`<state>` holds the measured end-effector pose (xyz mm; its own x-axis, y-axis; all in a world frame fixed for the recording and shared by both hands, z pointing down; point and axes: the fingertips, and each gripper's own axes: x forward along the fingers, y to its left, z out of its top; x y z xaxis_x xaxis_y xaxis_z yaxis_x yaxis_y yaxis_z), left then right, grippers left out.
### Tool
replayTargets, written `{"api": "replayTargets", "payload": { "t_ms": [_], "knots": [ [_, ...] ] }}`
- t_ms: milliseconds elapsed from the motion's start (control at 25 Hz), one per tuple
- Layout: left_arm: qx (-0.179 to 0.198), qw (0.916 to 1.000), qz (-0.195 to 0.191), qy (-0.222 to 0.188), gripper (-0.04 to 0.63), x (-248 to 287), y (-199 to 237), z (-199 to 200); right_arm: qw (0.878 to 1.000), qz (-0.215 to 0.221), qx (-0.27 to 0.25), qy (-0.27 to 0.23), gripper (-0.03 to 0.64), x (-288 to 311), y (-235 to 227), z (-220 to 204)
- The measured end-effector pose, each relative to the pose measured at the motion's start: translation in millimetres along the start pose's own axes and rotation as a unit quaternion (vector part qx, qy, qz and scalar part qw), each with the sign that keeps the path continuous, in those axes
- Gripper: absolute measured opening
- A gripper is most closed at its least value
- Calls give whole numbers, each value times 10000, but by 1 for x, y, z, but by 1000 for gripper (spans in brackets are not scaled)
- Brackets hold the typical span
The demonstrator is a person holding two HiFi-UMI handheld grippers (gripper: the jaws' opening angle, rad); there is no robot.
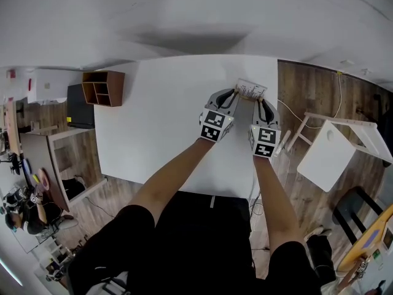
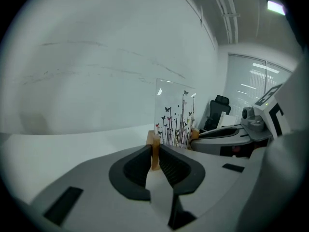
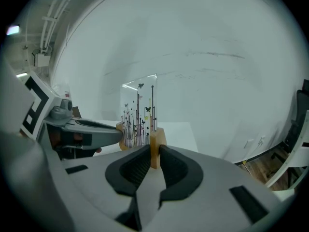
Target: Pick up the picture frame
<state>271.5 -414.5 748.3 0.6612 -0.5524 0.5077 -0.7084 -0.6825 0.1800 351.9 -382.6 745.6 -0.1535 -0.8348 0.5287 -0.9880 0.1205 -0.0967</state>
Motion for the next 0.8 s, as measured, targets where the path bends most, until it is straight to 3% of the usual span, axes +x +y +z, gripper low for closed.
{"api": "replayTargets", "payload": {
  "t_ms": [360,800],
  "knots": [
    [71,9997,90,-222,61,-73,-15,12,9998,65,12,-173,72,-51,41,19],
    [27,9978,258,-616,60,-203,-4,27,9983,191,172,-529,71,-127,143,52]
  ]
}}
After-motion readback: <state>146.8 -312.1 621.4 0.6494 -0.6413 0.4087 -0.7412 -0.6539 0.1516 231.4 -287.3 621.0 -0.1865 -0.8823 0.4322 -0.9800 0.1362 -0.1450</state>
